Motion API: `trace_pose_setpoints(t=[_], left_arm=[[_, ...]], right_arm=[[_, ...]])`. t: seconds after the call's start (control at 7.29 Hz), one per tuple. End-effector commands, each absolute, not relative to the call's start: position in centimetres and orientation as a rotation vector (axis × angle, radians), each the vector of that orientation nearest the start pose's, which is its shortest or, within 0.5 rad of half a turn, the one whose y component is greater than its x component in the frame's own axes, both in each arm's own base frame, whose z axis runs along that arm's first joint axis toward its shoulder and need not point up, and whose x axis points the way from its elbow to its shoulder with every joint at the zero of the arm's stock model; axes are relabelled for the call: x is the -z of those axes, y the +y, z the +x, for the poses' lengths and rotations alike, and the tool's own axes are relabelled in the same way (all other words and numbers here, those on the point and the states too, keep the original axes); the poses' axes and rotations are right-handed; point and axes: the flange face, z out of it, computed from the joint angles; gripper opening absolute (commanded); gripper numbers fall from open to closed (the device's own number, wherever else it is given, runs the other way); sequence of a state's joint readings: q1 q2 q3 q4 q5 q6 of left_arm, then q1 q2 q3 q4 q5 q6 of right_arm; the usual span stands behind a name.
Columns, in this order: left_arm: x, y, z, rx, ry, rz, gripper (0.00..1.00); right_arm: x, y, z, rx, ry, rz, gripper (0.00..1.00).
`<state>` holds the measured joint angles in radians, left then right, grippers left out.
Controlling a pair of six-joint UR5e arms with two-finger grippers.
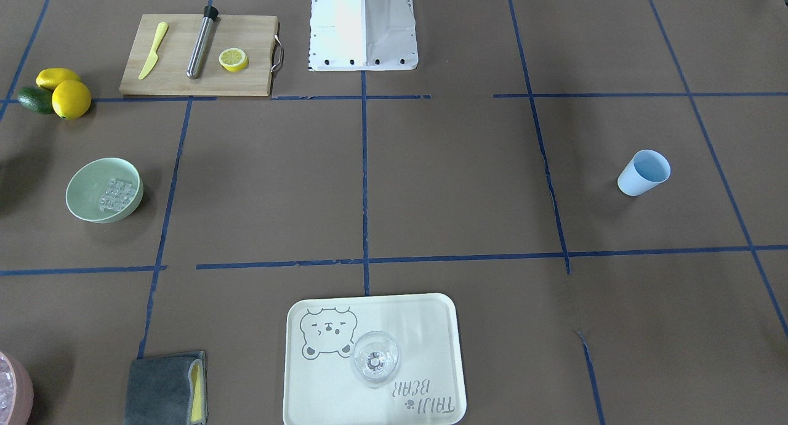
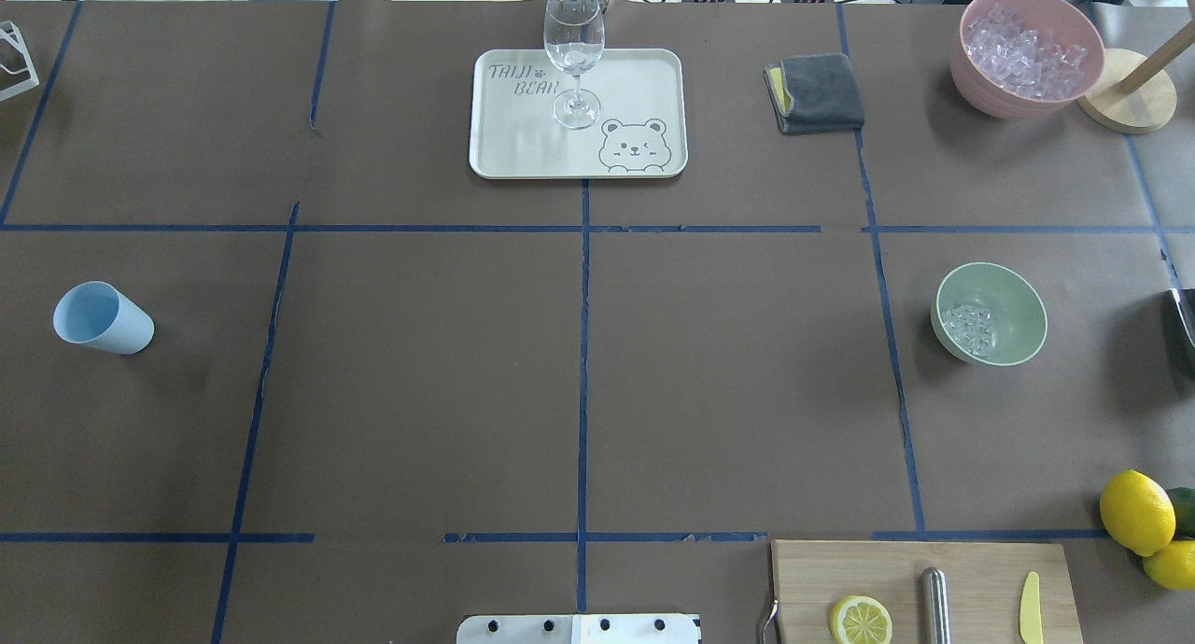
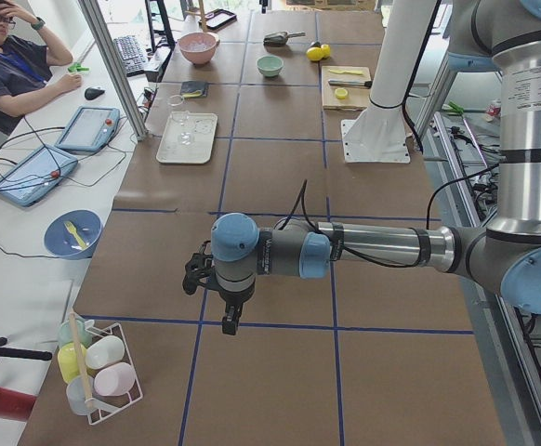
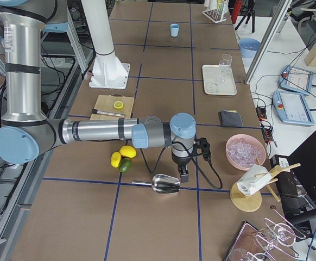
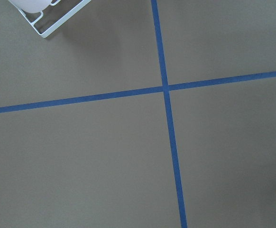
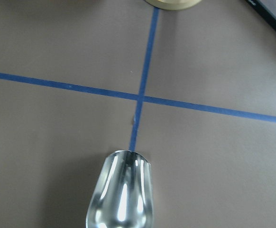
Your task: Pour ice into bowl
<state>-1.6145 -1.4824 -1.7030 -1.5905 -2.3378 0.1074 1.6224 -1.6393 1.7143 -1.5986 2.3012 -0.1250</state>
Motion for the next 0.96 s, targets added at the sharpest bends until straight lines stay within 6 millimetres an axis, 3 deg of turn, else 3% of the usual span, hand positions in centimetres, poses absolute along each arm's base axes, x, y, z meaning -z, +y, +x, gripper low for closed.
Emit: trace_pose_setpoints(t=[0.0, 0.69, 0.82], left_arm=[[-63.7, -45.3, -8.4, -0.080, 0.761, 0.109, 1.00], [-65.0, -44.1, -8.2, -0.071, 0.774, 0.083, 1.00], [-65.1, -44.1, -8.2, -0.071, 0.774, 0.082, 1.00]], right_arm=[[-67.0, -40.4, 12.6, -0.007, -0.739, 0.036, 1.00], [-66.5, -40.5, 12.2, 0.015, -0.781, 0.101, 1.00], [-67.4, -40.6, 12.2, 0.023, -0.771, 0.104, 1.00]])
